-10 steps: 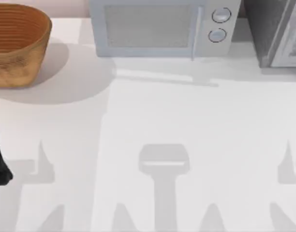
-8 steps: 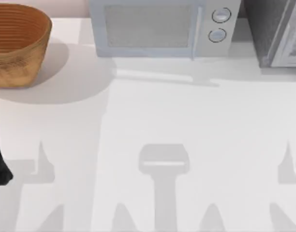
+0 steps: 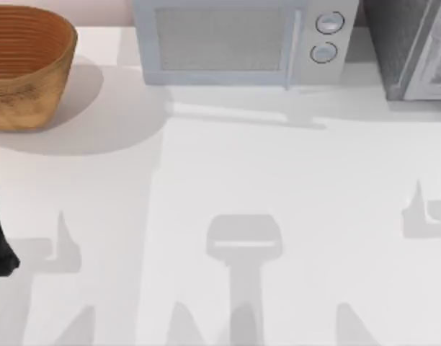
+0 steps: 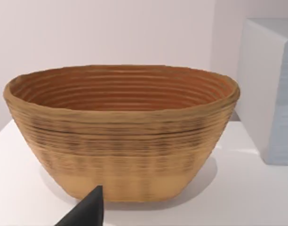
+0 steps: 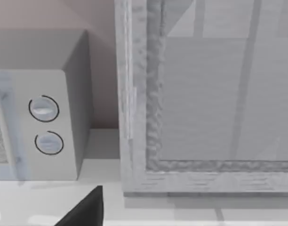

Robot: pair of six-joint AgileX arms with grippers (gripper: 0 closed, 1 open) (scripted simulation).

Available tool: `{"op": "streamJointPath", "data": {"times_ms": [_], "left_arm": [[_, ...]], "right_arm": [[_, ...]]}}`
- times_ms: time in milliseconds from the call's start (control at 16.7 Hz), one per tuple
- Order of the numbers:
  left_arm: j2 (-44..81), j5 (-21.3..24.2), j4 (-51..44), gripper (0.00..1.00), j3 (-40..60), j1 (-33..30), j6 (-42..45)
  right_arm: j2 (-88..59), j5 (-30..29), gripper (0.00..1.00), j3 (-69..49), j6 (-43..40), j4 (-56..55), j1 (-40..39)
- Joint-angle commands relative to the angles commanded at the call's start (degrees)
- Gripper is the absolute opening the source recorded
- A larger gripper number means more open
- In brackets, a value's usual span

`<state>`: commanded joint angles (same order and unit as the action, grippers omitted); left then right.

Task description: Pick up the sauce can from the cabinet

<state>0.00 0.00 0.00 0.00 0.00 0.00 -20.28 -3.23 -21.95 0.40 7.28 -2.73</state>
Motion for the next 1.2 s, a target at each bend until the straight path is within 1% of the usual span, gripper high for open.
{"op": "streamJointPath", "data": {"times_ms": [480,660,780,900,1200], "left_arm": [[0.00,0.00,0.00,1.00,0.00,0.00,0.00],[0.00,0.00,0.00,1.00,0.00,0.00,0.00],[0.00,0.00,0.00,1.00,0.00,0.00,0.00],[0.00,0.00,0.00,1.00,0.00,0.00,0.00],[0.00,0.00,0.00,1.00,0.00,0.00,0.00]], "right_arm": [[-35.96,-5.27,1.00,-50.62,0.35,10.84,-4.65],[-46.17,-6.76,1.00,-65.01,0.44,13.73,-6.16],[-50.94,-7.44,1.00,-71.65,0.49,15.16,-6.97],[-54.17,-7.86,1.00,-75.92,0.50,16.15,-7.55],[-55.76,-8.04,1.00,-77.85,0.50,16.64,-7.85]]}}
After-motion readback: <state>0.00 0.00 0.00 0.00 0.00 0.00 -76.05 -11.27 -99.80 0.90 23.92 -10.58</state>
